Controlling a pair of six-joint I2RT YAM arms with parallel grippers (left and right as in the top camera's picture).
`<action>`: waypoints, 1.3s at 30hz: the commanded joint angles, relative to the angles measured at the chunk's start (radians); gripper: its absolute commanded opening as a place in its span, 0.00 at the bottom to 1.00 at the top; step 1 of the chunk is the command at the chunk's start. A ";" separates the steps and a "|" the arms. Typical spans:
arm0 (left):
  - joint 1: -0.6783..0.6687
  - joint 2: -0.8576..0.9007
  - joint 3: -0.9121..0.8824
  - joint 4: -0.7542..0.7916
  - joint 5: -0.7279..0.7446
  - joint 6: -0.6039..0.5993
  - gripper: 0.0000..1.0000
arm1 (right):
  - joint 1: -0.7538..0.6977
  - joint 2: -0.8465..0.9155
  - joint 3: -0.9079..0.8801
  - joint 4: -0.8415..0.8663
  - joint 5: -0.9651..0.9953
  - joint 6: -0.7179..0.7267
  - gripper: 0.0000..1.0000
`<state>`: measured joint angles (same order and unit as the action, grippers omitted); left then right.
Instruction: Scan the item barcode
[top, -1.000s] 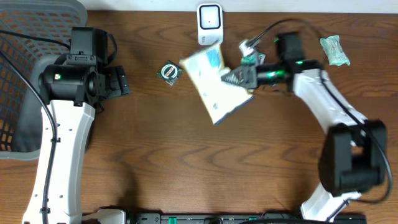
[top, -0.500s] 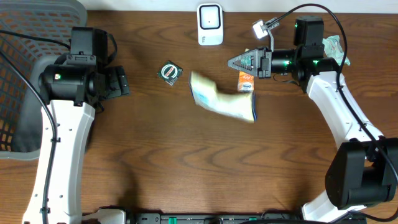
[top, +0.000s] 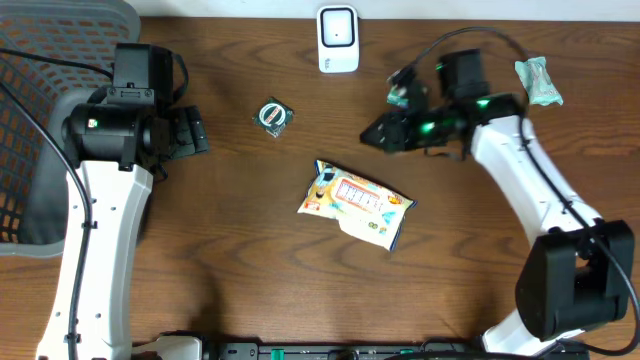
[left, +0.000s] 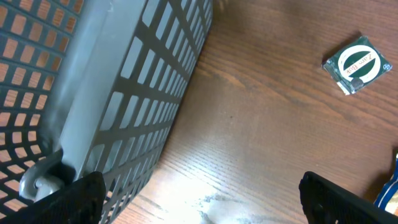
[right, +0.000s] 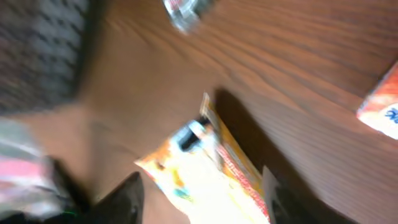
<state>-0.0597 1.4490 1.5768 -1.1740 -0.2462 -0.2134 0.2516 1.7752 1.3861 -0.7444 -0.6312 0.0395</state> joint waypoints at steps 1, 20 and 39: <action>0.005 -0.007 0.009 -0.004 -0.017 -0.006 0.98 | 0.090 -0.034 0.007 -0.023 0.281 -0.117 0.59; 0.005 -0.007 0.009 -0.004 -0.017 -0.006 0.98 | 0.690 -0.055 -0.071 -0.174 1.021 0.024 0.99; 0.005 -0.007 0.009 -0.004 -0.017 -0.006 0.98 | 0.712 -0.052 -0.536 0.442 1.244 -0.195 0.99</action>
<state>-0.0597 1.4490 1.5768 -1.1744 -0.2462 -0.2134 0.9886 1.7325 0.8761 -0.3229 0.5865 -0.1150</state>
